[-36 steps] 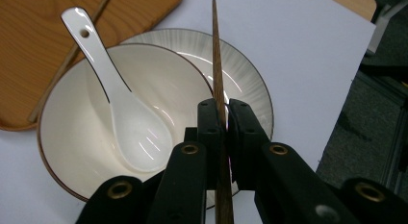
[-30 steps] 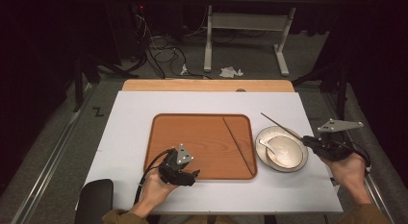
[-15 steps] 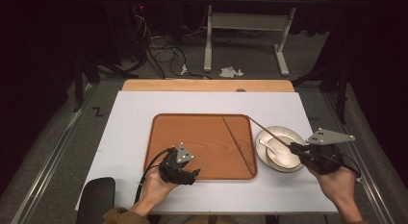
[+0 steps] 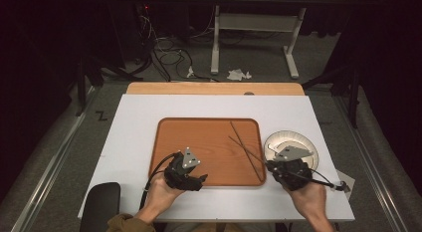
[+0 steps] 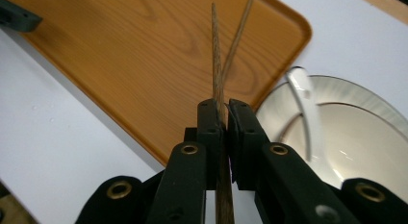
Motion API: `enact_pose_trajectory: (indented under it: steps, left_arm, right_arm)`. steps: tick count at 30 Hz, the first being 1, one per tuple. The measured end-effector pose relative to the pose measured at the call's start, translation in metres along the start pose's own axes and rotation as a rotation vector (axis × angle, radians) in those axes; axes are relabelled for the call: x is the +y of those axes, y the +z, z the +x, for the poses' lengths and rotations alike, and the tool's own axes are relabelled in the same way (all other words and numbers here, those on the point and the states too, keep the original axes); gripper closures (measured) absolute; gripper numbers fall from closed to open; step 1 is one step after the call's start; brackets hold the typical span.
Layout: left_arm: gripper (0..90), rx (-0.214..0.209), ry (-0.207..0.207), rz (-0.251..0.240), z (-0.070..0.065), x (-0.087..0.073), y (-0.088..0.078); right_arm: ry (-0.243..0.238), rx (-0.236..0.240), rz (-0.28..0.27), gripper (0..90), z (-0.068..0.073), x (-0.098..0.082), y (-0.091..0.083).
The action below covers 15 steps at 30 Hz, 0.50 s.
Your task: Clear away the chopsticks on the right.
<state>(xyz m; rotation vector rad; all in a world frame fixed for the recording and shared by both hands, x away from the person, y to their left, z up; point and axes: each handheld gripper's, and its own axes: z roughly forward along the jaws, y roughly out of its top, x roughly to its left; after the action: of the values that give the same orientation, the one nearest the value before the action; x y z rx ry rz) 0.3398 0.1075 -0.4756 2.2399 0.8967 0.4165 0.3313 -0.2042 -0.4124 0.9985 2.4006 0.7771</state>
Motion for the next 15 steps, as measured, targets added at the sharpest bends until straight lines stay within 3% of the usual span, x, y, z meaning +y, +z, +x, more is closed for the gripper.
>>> enact_pose_trajectory:
  steps: [3, 9, 15]
  left_arm:
    - [29.3, 0.002, -0.001, -0.006, 0.001, 0.0, -0.001]
    - [29.4, 0.001, 0.005, 0.003, -0.001, -0.001, -0.001]
    - [29.5, 0.002, 0.015, 0.012, -0.003, -0.001, 0.0]
  right_arm:
    - [-0.012, -0.04, 0.041, 85.2, 0.012, 0.004, 0.021]
    - [0.019, -0.013, 0.115, 85.0, 0.022, 0.004, 0.059]
    - [0.043, 0.016, 0.129, 84.7, 0.026, 0.005, 0.081]
